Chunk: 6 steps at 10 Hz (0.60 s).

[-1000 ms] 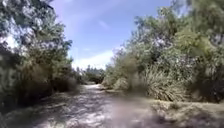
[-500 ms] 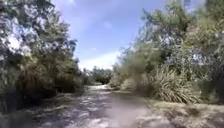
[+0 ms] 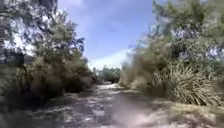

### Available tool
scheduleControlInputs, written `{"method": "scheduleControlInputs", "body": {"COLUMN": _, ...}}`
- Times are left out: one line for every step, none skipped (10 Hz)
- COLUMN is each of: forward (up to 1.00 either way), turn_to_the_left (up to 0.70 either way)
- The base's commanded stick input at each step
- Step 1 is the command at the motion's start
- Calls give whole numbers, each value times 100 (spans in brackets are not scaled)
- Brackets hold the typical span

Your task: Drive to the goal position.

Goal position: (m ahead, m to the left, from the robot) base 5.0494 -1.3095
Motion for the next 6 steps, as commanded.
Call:
{"method": "scheduleControlInputs", "body": {"forward": 50, "turn_to_the_left": 0}}
{"method": "scheduleControlInputs", "body": {"forward": 50, "turn_to_the_left": 0}}
{"method": "scheduleControlInputs", "body": {"forward": 50, "turn_to_the_left": 0}}
{"method": "scheduleControlInputs", "body": {"forward": 50, "turn_to_the_left": 0}}
{"method": "scheduleControlInputs", "body": {"forward": 50, "turn_to_the_left": 0}}
{"method": "scheduleControlInputs", "body": {"forward": 50, "turn_to_the_left": 0}}
